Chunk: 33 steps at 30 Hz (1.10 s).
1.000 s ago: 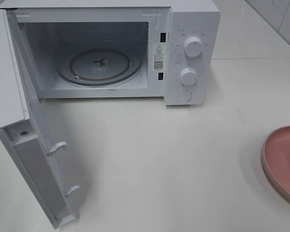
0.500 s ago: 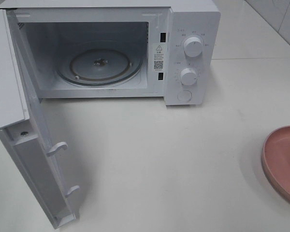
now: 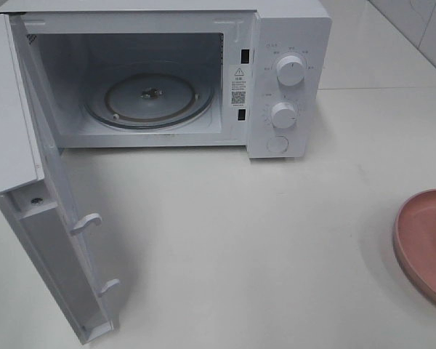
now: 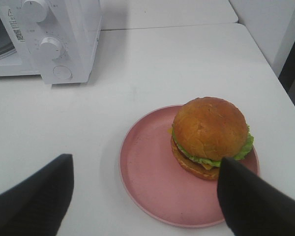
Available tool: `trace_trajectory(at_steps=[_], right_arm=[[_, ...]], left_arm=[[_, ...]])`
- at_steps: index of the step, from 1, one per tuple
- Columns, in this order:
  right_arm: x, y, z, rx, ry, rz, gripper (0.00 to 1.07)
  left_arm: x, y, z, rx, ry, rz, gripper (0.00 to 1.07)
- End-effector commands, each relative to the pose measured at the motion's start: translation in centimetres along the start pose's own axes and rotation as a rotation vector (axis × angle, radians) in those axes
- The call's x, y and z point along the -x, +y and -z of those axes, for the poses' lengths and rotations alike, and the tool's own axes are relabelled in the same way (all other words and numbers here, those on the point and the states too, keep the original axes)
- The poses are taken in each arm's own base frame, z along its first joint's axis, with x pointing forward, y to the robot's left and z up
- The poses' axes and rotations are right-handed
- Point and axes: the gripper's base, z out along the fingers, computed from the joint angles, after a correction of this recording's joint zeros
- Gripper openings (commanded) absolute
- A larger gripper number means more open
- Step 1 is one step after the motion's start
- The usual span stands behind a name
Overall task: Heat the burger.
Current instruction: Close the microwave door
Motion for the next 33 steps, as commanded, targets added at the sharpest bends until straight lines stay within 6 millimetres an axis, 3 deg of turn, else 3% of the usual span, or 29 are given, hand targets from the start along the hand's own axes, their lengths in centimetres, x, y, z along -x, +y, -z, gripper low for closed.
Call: trace_trajectory(at_steps=[1, 2, 3, 4, 5, 6, 7, 8, 10, 13, 22, 26, 33], right_arm=[[-0.2, 0.0, 0.3, -0.003, -0.033, 0.004, 0.76], [-0.2, 0.0, 0.3, -0.003, -0.033, 0.004, 0.76], [-0.2, 0.0, 0.3, -0.003, -0.033, 0.004, 0.76], [-0.2, 0.0, 0.3, -0.003, -0.033, 0.004, 0.76], [-0.2, 0.0, 0.3, -0.003, -0.033, 0.004, 0.76], [-0.2, 0.0, 0.3, -0.003, -0.033, 0.004, 0.76], [-0.2, 0.0, 0.3, -0.003, -0.033, 0.004, 0.76], [-0.2, 0.0, 0.3, -0.003, -0.033, 0.004, 0.76], [-0.2, 0.0, 0.3, -0.003, -0.033, 0.004, 0.76], [-0.2, 0.0, 0.3, -0.003, -0.033, 0.004, 0.76], [-0.2, 0.0, 0.3, -0.003, -0.033, 0.004, 0.76], [-0.2, 0.0, 0.3, -0.003, -0.033, 0.004, 0.76], [-0.2, 0.0, 0.3, -0.003, -0.033, 0.004, 0.76]], left_arm=[[0.9, 0.1, 0.3, 0.02, -0.096, -0.01, 0.66], [1.3, 0.2, 0.2, 0.033, -0.123, -0.021, 0.54], [1.3, 0.2, 0.2, 0.033, -0.123, -0.021, 0.54], [1.9, 0.4, -0.1, 0.05, -0.148, -0.036, 0.41], [2.2, 0.4, -0.4, 0.056, -0.162, -0.042, 0.36], [2.2, 0.4, -0.4, 0.056, -0.162, -0.042, 0.36], [2.9, 0.5, -0.9, 0.067, -0.189, -0.058, 0.25], [2.9, 0.5, -0.9, 0.067, -0.189, -0.058, 0.25], [4.0, 0.6, -2.1, 0.089, -0.197, -0.086, 0.09], [4.8, 0.7, -3.4, 0.099, -0.185, -0.106, 0.0], [5.3, 0.6, -7.8, 0.075, -0.206, -0.122, 0.0], [3.8, 0.6, -10.5, 0.04, -0.269, -0.1, 0.0], [1.7, 0.7, -12.8, 0.019, -0.308, -0.091, 0.0]])
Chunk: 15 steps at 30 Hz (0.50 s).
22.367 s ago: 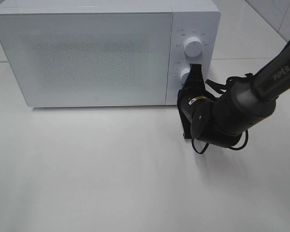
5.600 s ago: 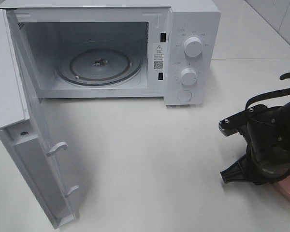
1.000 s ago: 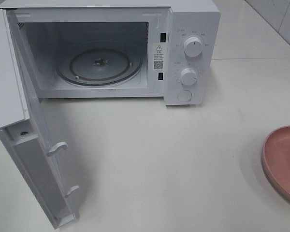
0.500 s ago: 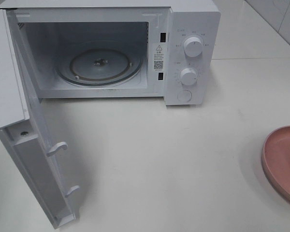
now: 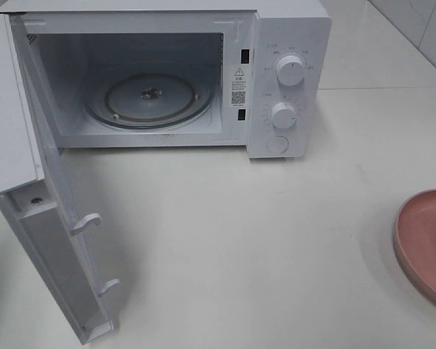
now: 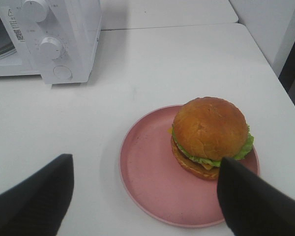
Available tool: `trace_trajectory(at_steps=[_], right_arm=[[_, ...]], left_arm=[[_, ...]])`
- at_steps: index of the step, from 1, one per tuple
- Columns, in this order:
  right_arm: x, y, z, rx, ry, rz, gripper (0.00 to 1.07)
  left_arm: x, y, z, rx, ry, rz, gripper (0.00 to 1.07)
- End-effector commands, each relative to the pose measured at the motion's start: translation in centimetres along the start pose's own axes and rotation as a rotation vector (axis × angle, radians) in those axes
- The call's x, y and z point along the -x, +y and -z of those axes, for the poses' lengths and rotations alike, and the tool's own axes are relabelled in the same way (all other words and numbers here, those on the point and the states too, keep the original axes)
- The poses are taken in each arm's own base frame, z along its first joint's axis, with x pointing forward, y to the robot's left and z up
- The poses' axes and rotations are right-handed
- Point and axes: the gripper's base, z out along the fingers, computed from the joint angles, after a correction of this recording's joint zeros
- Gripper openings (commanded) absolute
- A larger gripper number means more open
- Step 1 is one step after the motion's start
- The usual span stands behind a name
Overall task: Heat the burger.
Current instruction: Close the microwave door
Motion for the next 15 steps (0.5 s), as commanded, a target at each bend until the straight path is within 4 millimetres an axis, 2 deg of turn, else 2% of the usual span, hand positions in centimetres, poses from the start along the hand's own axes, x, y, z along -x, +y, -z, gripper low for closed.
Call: trace_trajectory(at_steps=[1, 9, 15], right_arm=[[-0.2, 0.0, 0.3, -0.003, -0.033, 0.004, 0.76], [-0.2, 0.0, 0.3, -0.003, -0.033, 0.004, 0.76], [-0.2, 0.0, 0.3, -0.003, -0.033, 0.004, 0.76]], left_arm=[[-0.6, 0.0, -0.9, -0.005, -0.027, 0.031, 0.0], [-2.0, -0.3, -3.8, -0.028, 0.048, 0.027, 0.0], [-2.9, -0.8, -5.2, -0.082, 0.075, 0.027, 0.0]])
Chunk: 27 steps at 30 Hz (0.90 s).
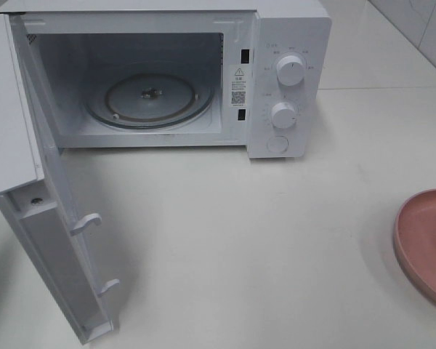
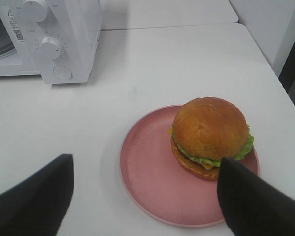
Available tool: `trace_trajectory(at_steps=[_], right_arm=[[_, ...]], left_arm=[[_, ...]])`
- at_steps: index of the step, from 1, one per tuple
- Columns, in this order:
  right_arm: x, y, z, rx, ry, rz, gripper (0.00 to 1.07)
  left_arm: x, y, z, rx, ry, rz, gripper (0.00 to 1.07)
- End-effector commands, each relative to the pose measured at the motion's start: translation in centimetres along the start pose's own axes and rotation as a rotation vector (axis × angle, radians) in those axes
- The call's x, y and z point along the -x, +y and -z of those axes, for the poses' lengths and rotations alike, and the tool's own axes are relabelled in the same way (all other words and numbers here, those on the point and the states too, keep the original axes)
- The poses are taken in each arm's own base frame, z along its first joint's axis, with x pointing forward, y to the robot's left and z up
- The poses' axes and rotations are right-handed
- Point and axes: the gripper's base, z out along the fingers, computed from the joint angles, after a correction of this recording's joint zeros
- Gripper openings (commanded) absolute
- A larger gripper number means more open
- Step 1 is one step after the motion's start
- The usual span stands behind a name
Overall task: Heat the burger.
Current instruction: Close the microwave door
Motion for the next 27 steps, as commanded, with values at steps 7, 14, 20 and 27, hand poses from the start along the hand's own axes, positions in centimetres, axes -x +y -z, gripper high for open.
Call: trace_trajectory(at_steps=[7, 14, 20, 27], right_arm=[[-0.2, 0.0, 0.3, -0.003, -0.033, 0.004, 0.76], [-0.2, 0.0, 0.3, -0.003, -0.033, 0.004, 0.76], [-0.2, 0.0, 0.3, -0.003, -0.033, 0.004, 0.76], [-0.2, 0.0, 0.3, -0.003, -0.033, 0.004, 0.76]], left_arm=[[-1.0, -1.4, -2.0, -0.167, 0.008, -0.038, 0.0], [-2.5, -2.4, -3.9, -0.296, 0.038, -0.012, 0.0], [-3.0, -2.7, -4.8, -0.339, 0.023, 0.022, 0.0], [-4.0, -3.4, -5.9, -0.385, 0.031, 0.027, 0.0]])
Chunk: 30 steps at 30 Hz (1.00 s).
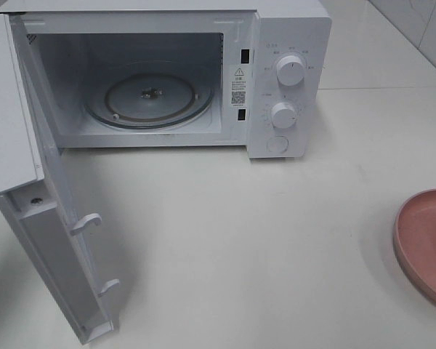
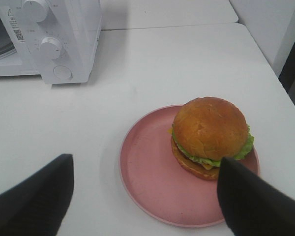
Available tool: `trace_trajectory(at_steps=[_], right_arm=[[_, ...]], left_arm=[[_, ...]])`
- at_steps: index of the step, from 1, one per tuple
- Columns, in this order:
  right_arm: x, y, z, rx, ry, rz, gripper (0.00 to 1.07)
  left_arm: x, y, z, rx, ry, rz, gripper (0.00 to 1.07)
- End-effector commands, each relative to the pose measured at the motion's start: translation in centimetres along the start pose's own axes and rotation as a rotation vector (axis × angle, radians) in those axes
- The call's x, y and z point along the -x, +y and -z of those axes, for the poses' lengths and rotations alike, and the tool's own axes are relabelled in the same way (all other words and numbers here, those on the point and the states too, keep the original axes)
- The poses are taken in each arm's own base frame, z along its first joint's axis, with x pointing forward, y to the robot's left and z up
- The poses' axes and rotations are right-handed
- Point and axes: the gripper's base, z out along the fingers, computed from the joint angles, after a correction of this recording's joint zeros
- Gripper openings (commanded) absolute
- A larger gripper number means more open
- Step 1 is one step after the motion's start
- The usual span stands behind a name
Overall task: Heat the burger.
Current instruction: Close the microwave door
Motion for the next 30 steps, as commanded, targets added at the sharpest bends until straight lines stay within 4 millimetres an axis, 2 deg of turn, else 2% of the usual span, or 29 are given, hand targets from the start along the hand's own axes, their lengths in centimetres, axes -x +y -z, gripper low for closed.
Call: trace_trajectory(at_steps=[1, 8, 18, 29, 30], right_arm=[[-0.2, 0.0, 0.3, -0.003, -0.033, 0.004, 0.76], [-0.2, 0.0, 0.3, -0.003, -0.033, 0.004, 0.76], [-0.2, 0.0, 0.3, -0.003, -0.033, 0.004, 0.76], [-0.2, 0.0, 0.3, -0.003, -0.033, 0.004, 0.76], [-0.2, 0.0, 0.3, -0.003, -0.033, 0.004, 0.76]], left_arm=[[0.2, -0.3, -0.5, -0.026, -0.027, -0.016, 0.0], [-0.2, -1.1, -2.5, -0.021, -0.014, -0.005, 0.0], [0.3, -2.6, -5.6, -0.026, -0.034, 0.004, 0.0], [1.0, -5.6, -9.6, -0.051, -0.065, 0.013, 0.0], [1.1, -6.2, -10.5, -0.063, -0.069, 0.017, 0.0]])
